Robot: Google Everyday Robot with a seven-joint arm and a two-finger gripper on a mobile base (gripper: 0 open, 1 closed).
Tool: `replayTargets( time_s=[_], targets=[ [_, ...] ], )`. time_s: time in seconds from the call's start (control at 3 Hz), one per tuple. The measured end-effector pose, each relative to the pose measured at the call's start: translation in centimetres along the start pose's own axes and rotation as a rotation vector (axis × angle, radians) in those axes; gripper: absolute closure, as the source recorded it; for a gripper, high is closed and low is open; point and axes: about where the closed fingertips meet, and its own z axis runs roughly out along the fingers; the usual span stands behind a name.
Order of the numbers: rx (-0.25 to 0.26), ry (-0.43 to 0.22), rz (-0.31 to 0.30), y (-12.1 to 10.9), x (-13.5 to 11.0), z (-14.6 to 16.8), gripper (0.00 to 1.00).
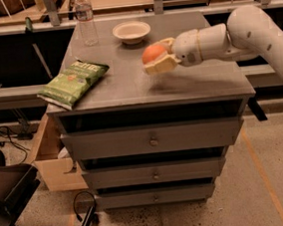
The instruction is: Place orange into paper bowl
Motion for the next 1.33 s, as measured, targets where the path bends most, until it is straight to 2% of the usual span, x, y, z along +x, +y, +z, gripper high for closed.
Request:
replayTargets(
  time_s=[0.33,0.67,1.0,1.33],
  targets=[
    [-0.018,-0.014,0.043,-3.8,-2.8,4.6,1.0],
    [0.037,-0.065,0.113,-8.4,-5.6,7.4,1.0],
    [0.16,-0.14,0.191,-13.6,-8.0,8.5,1.0],
    [0.264,-0.208,0.218,-17.0,-8.6,8.5,1.0]
  ],
)
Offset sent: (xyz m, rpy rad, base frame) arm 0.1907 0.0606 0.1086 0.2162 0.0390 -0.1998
